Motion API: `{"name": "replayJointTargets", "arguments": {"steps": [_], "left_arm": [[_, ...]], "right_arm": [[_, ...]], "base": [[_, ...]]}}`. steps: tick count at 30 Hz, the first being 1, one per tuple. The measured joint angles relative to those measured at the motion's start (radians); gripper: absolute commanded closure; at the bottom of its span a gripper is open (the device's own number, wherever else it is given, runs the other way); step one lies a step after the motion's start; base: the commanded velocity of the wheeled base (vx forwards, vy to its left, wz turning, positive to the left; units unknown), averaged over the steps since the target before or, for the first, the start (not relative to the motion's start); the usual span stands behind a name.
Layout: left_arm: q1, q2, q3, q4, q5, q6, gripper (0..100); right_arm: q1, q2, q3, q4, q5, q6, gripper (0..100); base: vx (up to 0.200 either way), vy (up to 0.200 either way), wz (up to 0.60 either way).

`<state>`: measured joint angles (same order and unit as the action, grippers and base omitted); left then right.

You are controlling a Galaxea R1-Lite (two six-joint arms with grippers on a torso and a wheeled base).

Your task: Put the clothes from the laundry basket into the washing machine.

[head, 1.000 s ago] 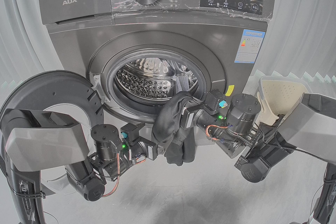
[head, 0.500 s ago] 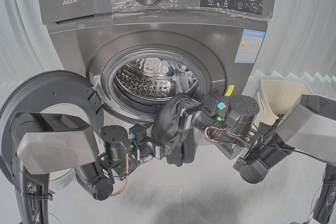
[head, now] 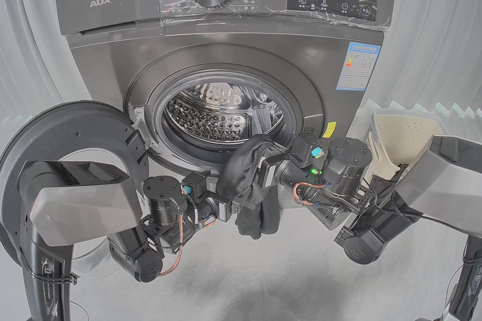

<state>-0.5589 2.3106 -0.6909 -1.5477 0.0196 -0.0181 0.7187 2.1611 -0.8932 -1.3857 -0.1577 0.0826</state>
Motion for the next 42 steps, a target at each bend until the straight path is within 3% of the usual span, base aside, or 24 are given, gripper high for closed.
{"name": "replayJointTargets", "arguments": {"steps": [8,23,24,42], "left_arm": [[0.033,-0.030,0.036,0.000,-0.001,0.010,0],[0.036,-0.039,0.036,0.000,-0.012,0.003,0],[0.036,-0.038,0.036,0.000,-0.016,0.003,100],[0.040,-0.084,0.050,0.000,-0.025,-0.001,100]], "right_arm": [[-0.003,0.001,0.002,-0.001,0.000,0.000,100],[0.000,0.008,0.003,-0.001,0.000,0.000,100],[0.000,0.008,0.003,-0.001,0.000,0.000,100],[0.003,0.017,0.005,-0.004,0.000,0.003,100]], "base": [[0.000,0.000,0.00],[0.000,0.000,0.00],[0.000,0.000,0.00],[0.000,0.000,0.00]]}}
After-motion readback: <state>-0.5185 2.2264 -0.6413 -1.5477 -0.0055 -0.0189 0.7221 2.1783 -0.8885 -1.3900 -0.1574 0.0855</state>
